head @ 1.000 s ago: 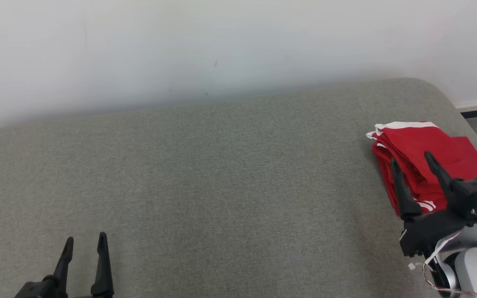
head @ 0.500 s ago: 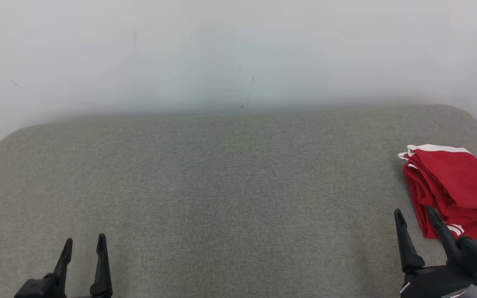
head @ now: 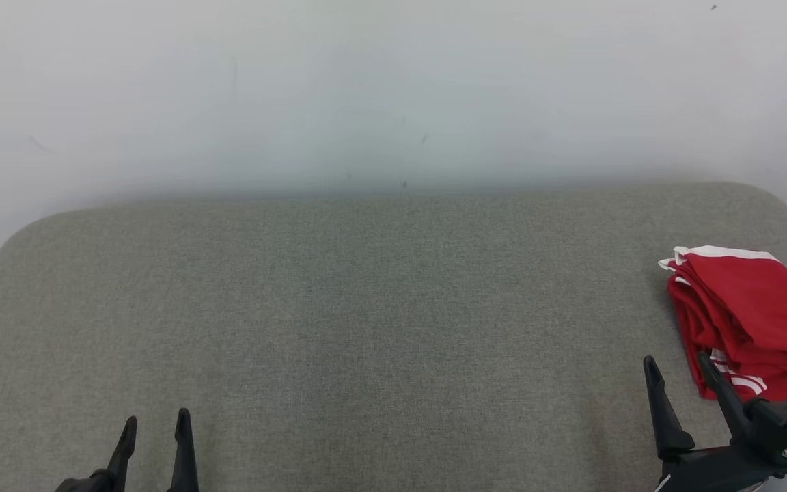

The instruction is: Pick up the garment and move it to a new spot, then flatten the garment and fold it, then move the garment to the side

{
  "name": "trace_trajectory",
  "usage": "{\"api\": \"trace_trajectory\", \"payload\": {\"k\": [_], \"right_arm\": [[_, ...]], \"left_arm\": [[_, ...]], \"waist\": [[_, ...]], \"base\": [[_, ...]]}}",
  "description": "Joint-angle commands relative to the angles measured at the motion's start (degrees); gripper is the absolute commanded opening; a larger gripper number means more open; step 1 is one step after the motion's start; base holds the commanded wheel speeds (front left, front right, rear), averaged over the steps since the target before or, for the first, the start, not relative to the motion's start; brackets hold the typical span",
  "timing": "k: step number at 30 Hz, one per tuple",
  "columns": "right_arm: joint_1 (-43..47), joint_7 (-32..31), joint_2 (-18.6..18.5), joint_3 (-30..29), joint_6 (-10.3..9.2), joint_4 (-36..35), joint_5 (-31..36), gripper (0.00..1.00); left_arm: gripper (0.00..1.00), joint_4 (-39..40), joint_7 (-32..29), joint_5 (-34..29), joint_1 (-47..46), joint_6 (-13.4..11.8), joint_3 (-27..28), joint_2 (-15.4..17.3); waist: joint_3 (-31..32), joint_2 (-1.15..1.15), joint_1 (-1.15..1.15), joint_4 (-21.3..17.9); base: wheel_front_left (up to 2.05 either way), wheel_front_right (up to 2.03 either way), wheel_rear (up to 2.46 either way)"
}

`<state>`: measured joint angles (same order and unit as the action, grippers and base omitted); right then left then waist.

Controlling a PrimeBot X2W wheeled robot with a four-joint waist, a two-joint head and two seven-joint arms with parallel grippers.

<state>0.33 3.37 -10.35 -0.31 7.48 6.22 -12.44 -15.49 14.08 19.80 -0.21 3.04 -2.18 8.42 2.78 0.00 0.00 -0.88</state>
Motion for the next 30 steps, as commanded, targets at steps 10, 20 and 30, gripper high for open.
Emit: {"api": "trace_trajectory", "payload": {"k": [10, 20, 30], "right_arm": [[0.7, -0.1, 0.1, 0.6, -0.01, 0.1, -0.2, 1.00], [-0.1, -0.4, -0.5, 1.2, -0.01, 0.1, -0.2, 1.00], [0.4, -0.4, 0.3, 1.7, 0.00, 1.6, -0.3, 0.00]], "left_arm": [[1.00, -0.1, 0.6, 0.2, -0.3, -0.1, 0.0, 0.4], [1.00, -0.3, 0.5, 0.7, -0.3, -0.3, -0.4, 0.7], [0.00, -1.1, 0.3, 1.0, 0.3, -0.5, -0.5, 0.3]], "waist": [[0.0, 0.00, 0.00, -0.6], [-0.3, 0.00, 0.00, -0.8], [-0.5, 0.00, 0.01, -0.6]], "base": [[0.00, 0.00, 0.00], [0.00, 0.00, 0.00], [0.00, 0.00, 0.00]]}}
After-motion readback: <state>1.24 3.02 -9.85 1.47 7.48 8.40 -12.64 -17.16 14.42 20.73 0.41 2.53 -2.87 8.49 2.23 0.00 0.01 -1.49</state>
